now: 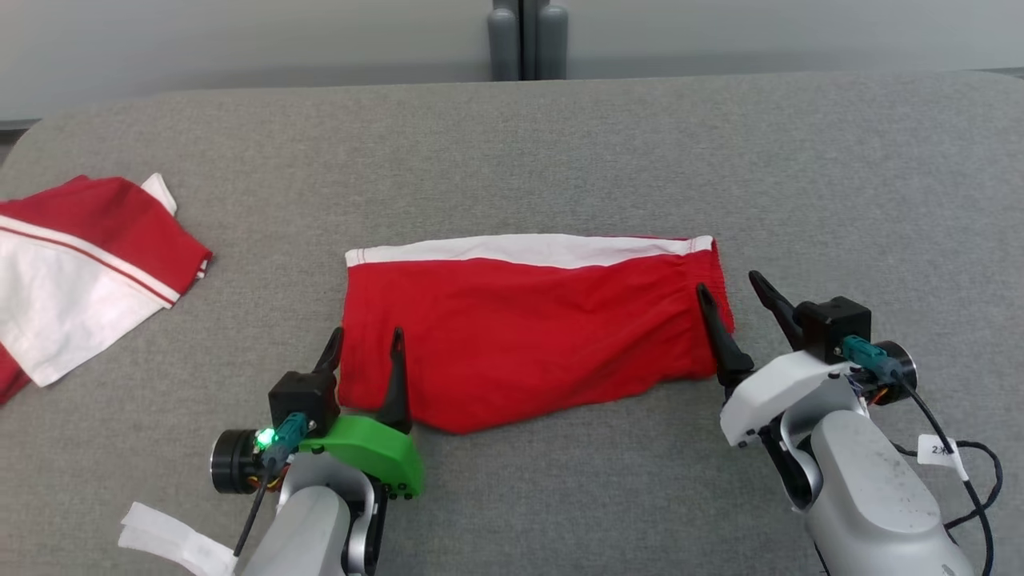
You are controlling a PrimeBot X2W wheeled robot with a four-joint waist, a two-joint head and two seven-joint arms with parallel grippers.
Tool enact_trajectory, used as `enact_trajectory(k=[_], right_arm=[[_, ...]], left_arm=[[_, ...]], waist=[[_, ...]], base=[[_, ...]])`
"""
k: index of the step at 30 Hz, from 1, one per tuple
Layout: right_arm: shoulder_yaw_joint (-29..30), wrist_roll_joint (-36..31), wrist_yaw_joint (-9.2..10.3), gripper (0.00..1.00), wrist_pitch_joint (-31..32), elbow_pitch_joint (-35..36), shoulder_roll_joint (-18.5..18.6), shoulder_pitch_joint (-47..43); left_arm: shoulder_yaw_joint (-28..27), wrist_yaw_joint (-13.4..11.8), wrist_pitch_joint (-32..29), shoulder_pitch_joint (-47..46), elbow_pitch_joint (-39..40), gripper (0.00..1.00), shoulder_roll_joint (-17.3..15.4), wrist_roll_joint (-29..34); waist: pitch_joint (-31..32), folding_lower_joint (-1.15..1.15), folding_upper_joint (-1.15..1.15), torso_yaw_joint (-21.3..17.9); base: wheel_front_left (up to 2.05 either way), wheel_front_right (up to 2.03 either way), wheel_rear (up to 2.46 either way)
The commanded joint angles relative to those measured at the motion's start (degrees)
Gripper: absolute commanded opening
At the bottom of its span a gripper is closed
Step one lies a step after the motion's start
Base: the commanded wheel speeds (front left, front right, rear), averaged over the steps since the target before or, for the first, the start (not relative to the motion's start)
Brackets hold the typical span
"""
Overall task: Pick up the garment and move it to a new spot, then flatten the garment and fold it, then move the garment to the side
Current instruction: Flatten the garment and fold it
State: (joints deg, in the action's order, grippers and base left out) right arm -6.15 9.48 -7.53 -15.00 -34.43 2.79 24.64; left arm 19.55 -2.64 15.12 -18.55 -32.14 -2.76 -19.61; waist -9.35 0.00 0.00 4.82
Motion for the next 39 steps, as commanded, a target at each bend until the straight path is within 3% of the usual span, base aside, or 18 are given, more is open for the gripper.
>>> enact_trajectory(k=[1, 10, 16, 17, 18, 19, 21, 27, 39], right_arm=[[0.1, -0.5, 0.08, 1.00, -0.3, -2.0, 0.3, 1.3], [3.0, 0.6, 0.08, 1.00, -0.3, -12.3, 0.3, 3.3], [-4.2, 11.8, 0.05, 1.00, -0.1, -12.9, 0.0, 1.3], [-5.7, 13.4, 0.04, 0.89, 0.1, -12.6, 0.0, 1.1], [-7.2, 15.5, 0.04, 0.60, 0.1, -12.1, 0.0, 0.7], [-8.2, 16.9, 0.04, 0.44, 0.1, -11.8, 0.0, 0.5], [-9.2, 18.7, 0.04, 0.00, 0.1, -10.9, 0.0, 0.4], [-4.6, 20.8, 0.08, 0.00, -0.1, -8.3, 0.8, -0.1], [5.8, 19.1, 0.08, 0.00, -0.1, -4.5, 7.2, -1.1]], left_arm=[[0.4, -0.5, 0.0, 0.7, 0.3, 1.00, -0.3, -0.4], [1.6, -1.6, 0.0, 1.4, 0.4, 1.00, -0.3, -1.1], [1.5, -1.6, 0.0, 1.7, 0.8, 1.00, -0.3, -0.6], [1.6, -1.7, 0.0, 1.7, 0.8, 1.00, -0.3, -0.6], [1.7, -1.8, 0.0, 1.6, 0.9, 1.00, -0.3, -0.6], [1.8, -1.8, 0.0, 1.4, 1.0, 1.00, -0.3, -0.6], [1.9, -1.9, 0.0, 1.1, 1.1, 1.00, -0.3, -0.6], [1.6, -1.9, 0.0, 1.2, 1.2, 1.00, -0.3, -0.3], [1.9, -1.2, 0.0, 3.2, 0.9, 1.00, -0.3, -0.8]], waist=[[-1.5, 0.00, 0.00, 2.6], [-3.2, 0.00, 0.00, 4.7], [-3.7, 0.00, 0.00, 4.3], [-3.7, 0.00, 0.00, 4.2], [-3.7, 0.00, 0.00, 4.0], [-3.8, 0.00, 0.00, 3.9], [-3.9, 0.00, 0.00, 3.6], [-3.7, 0.00, 0.00, 2.4], [-2.0, 0.00, 0.00, -1.2]], base=[[0.00, 0.00, 0.00], [0.00, 0.00, 0.00], [0.00, 0.00, 0.00], [0.00, 0.00, 0.00], [0.00, 0.00, 0.00], [0.00, 0.00, 0.00], [0.00, 0.00, 0.00], [0.00, 0.00, 0.00], [0.00, 0.00, 0.00]])
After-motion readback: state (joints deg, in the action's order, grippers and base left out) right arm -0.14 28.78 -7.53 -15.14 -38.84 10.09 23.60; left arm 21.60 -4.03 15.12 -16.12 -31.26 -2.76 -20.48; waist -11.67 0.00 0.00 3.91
